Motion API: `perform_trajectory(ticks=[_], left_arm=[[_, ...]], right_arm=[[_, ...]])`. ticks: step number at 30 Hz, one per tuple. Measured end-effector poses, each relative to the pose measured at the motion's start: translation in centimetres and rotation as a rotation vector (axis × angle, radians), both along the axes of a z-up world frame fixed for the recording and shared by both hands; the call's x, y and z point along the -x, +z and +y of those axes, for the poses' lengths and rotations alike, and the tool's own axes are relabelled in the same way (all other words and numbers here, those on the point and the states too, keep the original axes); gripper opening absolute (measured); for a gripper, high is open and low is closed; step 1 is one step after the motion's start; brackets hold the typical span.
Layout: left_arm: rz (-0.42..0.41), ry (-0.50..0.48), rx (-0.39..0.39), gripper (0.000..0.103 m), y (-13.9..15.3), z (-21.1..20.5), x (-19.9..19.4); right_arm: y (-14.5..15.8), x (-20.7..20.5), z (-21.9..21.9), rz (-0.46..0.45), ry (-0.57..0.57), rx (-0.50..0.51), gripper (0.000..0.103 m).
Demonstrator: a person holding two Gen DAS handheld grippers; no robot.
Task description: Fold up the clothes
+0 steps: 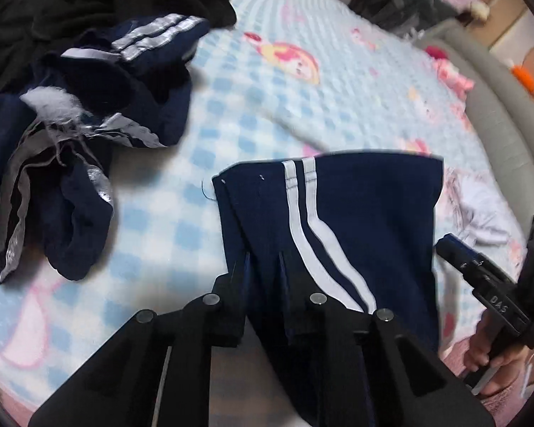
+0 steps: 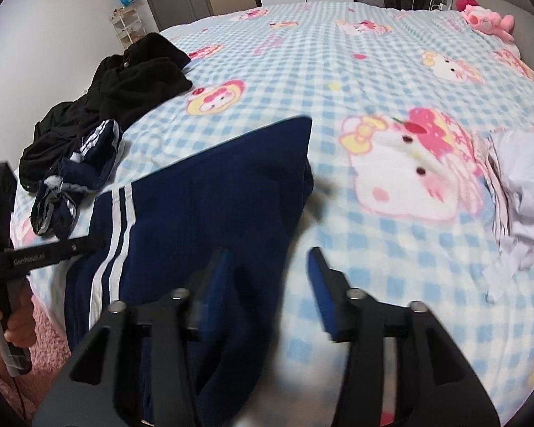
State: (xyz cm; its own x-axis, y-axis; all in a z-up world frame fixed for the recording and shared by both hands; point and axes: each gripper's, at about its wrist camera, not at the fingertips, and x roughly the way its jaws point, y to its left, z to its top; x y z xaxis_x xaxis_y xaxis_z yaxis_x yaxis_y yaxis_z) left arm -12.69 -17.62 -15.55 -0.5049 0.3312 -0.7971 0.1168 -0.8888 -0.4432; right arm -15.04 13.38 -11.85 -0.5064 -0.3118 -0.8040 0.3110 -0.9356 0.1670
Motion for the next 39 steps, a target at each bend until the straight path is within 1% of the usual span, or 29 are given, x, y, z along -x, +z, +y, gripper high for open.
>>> perform_trajectory(ticks=[1,3,5,6,7,8,9,11,12,14,15,17,18,19,20,21,23,24,25,27,28,30,31,33,34,35,36,38,39], left_arm=[[0.017,0.030,-0.013,0.037,0.1,-0.5,-0.1],[0.046,0.083,-0.016,0.044,-0.2,-1.1,0.1],[-0.003,0.067,-0.055,0.038,-2.0,-1.1,0.9],[-0.003,0.048,-0.042,0.025,-2.1,-0.5,1.1],[0.000,0.028,-0.025,0.014,-2.1,0.2,1.2],[0.016,0.007,-0.008,0.013,-1.5,0.8,1.2],[0.045,-0.016,0.001,0.010,-0.5,1.4,1.0],[0.099,-0.055,-0.010,0.009,1.5,2.2,0.7],[0.127,-0.081,-0.019,0.009,2.5,2.7,0.6],[0.156,-0.119,0.001,0.009,4.1,4.0,1.1],[0.150,-0.131,0.031,0.010,4.1,4.5,1.8],[0.132,-0.154,0.094,0.015,4.1,5.7,3.2],[0.078,-0.148,0.168,0.018,3.2,6.3,4.3],[0.034,-0.137,0.231,0.018,2.3,6.4,4.7],[-0.011,-0.117,0.297,0.018,1.5,6.2,4.8],[-0.024,-0.091,0.326,0.018,1.2,6.0,4.7],[0.020,-0.047,0.296,0.023,2.1,5.7,3.8],[0.050,-0.030,0.284,0.031,2.7,5.6,3.2],[0.089,-0.020,0.299,0.039,3.3,5.6,2.6],[0.170,-0.002,0.337,0.044,4.4,5.8,1.3],[0.174,-0.038,0.306,0.044,4.5,6.2,1.1],[0.171,-0.120,0.230,0.044,4.4,6.9,0.8],[0.167,-0.142,0.239,0.044,4.4,7.2,0.4],[0.140,-0.183,0.331,0.044,3.8,8.7,-0.7],[0.102,-0.203,0.359,0.044,2.7,9.3,-1.0],[0.065,-0.205,0.389,0.044,1.7,9.4,-1.1],[0.039,-0.195,0.426,0.046,1.0,9.4,-1.3],[0.008,-0.158,0.443,0.046,0.0,8.2,-1.9],[0.015,-0.135,0.400,0.046,0.2,7.5,-2.4]], right_arm=[[0.0,0.6,0.1,0.002,-0.011,0.006,0.063],[0.0,2.0,0.3,0.006,-0.034,0.019,0.065],[-0.9,4.0,0.0,-0.027,-0.028,0.080,0.066],[-1.9,4.9,-0.4,-0.074,-0.002,0.112,0.063],[-2.9,5.4,-0.9,-0.114,0.009,0.117,0.054],[-3.8,5.9,-1.3,-0.154,0.017,0.121,0.024],[-4.0,5.7,-1.5,-0.162,0.016,0.107,0.017],[-2.5,4.3,-1.3,-0.102,0.025,0.108,0.007],[-1.6,3.5,-1.0,-0.069,0.030,0.109,0.007],[0.8,2.0,0.1,-0.021,0.015,0.106,0.007],[1.7,1.6,0.9,0.000,0.003,0.092,0.007],[2.9,1.2,2.1,0.024,-0.023,0.021,0.009],[2.6,1.3,2.4,0.028,-0.038,-0.027,0.020],[2.2,1.5,2.7,0.032,-0.054,-0.076,0.027],[1.7,1.8,2.8,0.027,-0.076,-0.125,0.031],[1.2,1.9,3.1,0.022,-0.107,-0.166,0.031],[1.6,1.0,4.1,0.039,-0.143,-0.117,0.031],[1.8,0.6,4.6,0.048,-0.161,-0.090,0.031],[2.2,0.0,4.8,0.056,-0.168,-0.060,0.031],[2.6,-1.2,3.6,0.069,-0.115,-0.027,0.032],[2.7,-1.8,2.6,0.073,-0.071,-0.021,0.032],[2.2,-2.6,0.4,0.051,0.012,-0.029,0.032],[1.7,-2.8,-0.8,0.035,0.043,-0.048,0.032],[0.7,-3.5,-2.4,0.018,0.076,-0.110,0.032],[0.2,-3.8,-3.0,0.014,0.082,-0.140,0.032],[-0.3,-4.1,-3.5,0.009,0.088,-0.170,0.032],[-0.5,-4.3,-3.0,0.005,0.077,-0.173,0.032],[-0.8,-4.7,-2.0,-0.001,0.050,-0.173,0.032],[-0.9,-4.9,-1.5,-0.004,0.036,-0.174,0.030]])
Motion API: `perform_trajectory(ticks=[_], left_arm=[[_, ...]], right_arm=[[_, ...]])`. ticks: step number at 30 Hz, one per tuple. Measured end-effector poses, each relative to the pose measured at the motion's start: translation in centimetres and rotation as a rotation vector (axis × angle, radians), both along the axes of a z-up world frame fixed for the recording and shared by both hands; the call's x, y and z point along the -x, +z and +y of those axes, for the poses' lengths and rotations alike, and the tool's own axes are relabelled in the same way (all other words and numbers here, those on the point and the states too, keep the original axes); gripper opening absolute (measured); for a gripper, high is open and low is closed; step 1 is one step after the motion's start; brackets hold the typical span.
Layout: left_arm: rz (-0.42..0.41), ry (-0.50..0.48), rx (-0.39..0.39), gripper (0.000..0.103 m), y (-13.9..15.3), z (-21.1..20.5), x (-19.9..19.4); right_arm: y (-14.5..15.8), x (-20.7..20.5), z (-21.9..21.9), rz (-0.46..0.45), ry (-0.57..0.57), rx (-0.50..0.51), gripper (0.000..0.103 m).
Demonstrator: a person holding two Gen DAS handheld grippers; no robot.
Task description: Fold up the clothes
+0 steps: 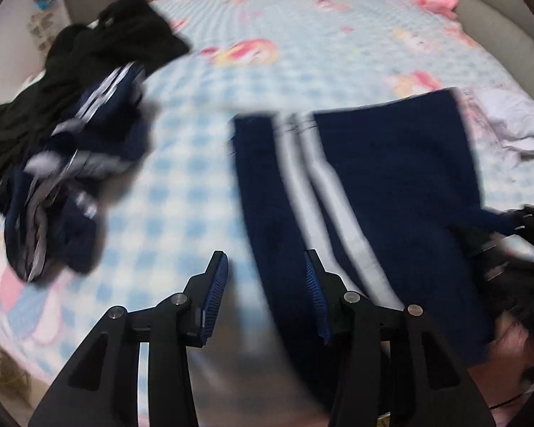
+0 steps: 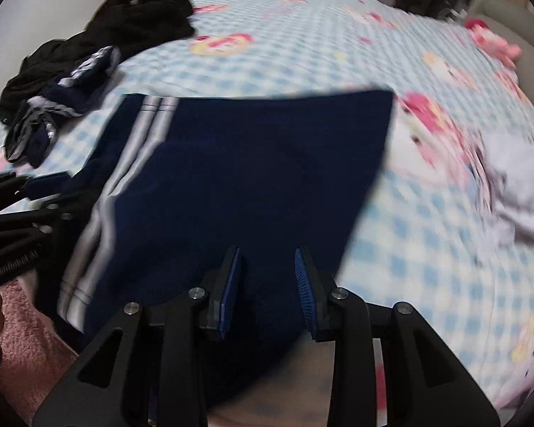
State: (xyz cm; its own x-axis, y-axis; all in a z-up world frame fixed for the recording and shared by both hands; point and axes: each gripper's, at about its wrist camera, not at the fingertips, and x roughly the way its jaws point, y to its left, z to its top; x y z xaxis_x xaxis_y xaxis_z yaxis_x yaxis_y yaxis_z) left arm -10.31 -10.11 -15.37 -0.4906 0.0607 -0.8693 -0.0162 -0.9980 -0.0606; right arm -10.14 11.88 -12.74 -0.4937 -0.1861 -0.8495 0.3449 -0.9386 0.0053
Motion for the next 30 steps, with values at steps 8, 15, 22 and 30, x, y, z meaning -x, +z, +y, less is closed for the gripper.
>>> perform_trajectory(ticks=[8,15,22,30], left_arm=[[0.077,-0.057,-0.101,0.044,1.3,2.5,-3.3],[0.047,0.041,-0.102,0.045,1.0,-0.2,-4.0],[-0.020,0.013,-0.014,0.046,-0.1,1.1,-4.0],[-0.010,0.046,0.008,0.046,2.6,2.3,-4.6]], right_arm=[[0.5,-2.4,-0.4,0.016,0.058,0.020,0.038],[-0.7,-3.2,1.0,0.028,-0.011,-0.066,0.037],[-1.0,-4.8,-0.3,0.016,0.047,-0.089,0.039],[0.2,-5.2,0.3,0.042,0.012,-0.079,0.041]])
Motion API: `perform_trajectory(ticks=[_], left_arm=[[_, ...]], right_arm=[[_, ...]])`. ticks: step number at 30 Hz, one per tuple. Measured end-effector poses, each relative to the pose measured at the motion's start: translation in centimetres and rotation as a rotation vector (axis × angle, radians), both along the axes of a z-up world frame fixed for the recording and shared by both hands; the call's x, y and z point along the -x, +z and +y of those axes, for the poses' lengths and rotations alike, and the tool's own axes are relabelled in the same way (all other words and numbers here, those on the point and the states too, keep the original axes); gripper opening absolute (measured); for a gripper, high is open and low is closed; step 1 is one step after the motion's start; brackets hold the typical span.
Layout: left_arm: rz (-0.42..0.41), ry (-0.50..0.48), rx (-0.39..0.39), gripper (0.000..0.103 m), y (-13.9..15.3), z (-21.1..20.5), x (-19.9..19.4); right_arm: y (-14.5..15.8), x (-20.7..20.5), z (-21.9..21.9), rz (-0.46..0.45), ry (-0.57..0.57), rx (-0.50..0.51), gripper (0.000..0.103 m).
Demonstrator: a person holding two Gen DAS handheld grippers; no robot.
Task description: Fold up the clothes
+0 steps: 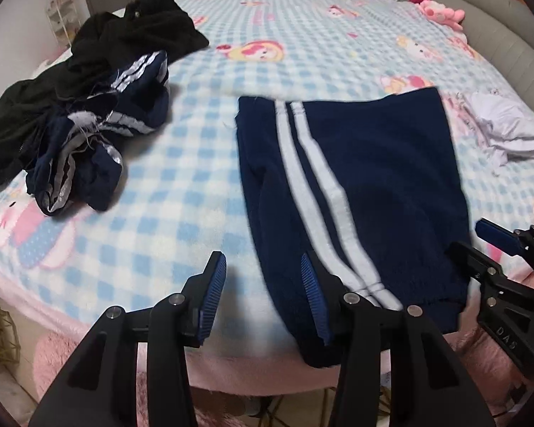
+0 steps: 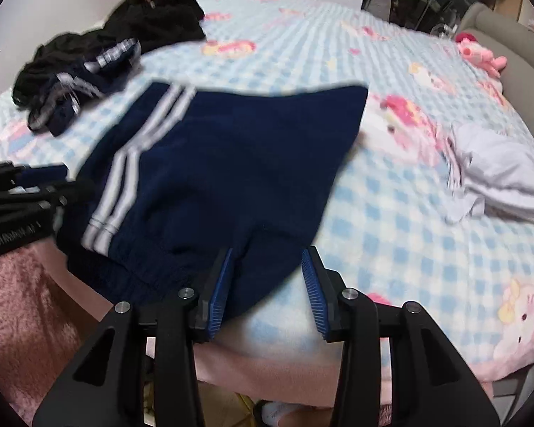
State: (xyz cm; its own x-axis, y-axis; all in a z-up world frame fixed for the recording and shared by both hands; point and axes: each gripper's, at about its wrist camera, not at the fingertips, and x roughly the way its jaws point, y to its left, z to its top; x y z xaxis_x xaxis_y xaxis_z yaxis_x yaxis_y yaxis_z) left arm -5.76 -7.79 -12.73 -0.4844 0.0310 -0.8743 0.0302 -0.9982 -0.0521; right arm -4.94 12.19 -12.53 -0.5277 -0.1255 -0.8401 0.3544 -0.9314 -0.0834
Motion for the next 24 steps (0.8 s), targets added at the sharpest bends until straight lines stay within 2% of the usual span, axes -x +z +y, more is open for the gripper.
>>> perform_trajectory(ticks=[3,5,6,7,10,12,15,18,22,23,24], left_arm=[[-0.009,0.014,-0.036,0.046,-0.1,-0.4,-0.3],[-0.034,0.022,0.037,0.046,-1.1,-0.5,-0.3],[-0.043,0.026,0.037,0.048,-1.4,-0.8,-0.1],[-0.046,0.030,0.015,0.048,-1.5,-1.0,-0.1],[-0.047,0.072,-0.141,0.047,-1.1,-3.0,-0.9],[-0.043,0.092,-0.197,0.047,-1.1,-3.8,-1.6],[-0.039,0.067,-0.173,0.045,-1.4,-3.4,-2.2],[-0.036,0.061,-0.213,0.045,-1.3,-3.5,-2.2],[-0.021,0.034,-0.431,0.045,-1.6,-4.3,-2.7],[-0.037,0.047,-0.420,0.045,-2.1,-4.3,-2.8],[-0.053,0.060,-0.368,0.045,-2.6,-4.2,-2.9]], right_arm=[[0.6,0.3,-0.3,0.001,0.007,0.044,0.046],[-0.3,0.1,-0.6,-0.024,0.016,0.026,0.046],[-0.8,-0.3,-0.5,-0.026,0.014,0.007,0.046],[-1.2,-0.7,-0.3,-0.027,0.011,-0.014,0.045],[0.2,-2.0,1.9,0.030,-0.024,0.048,0.046],[1.2,-2.7,3.1,0.057,-0.037,0.087,0.047],[1.6,-3.2,3.1,0.053,-0.011,0.103,0.047],[0.6,-3.4,2.0,0.021,0.018,0.102,0.047],[-0.7,-3.2,1.3,-0.010,0.009,0.063,0.047],[-1.0,-3.1,1.3,-0.012,0.006,0.047,0.046],[-1.2,-2.9,1.3,-0.013,0.003,0.030,0.047]])
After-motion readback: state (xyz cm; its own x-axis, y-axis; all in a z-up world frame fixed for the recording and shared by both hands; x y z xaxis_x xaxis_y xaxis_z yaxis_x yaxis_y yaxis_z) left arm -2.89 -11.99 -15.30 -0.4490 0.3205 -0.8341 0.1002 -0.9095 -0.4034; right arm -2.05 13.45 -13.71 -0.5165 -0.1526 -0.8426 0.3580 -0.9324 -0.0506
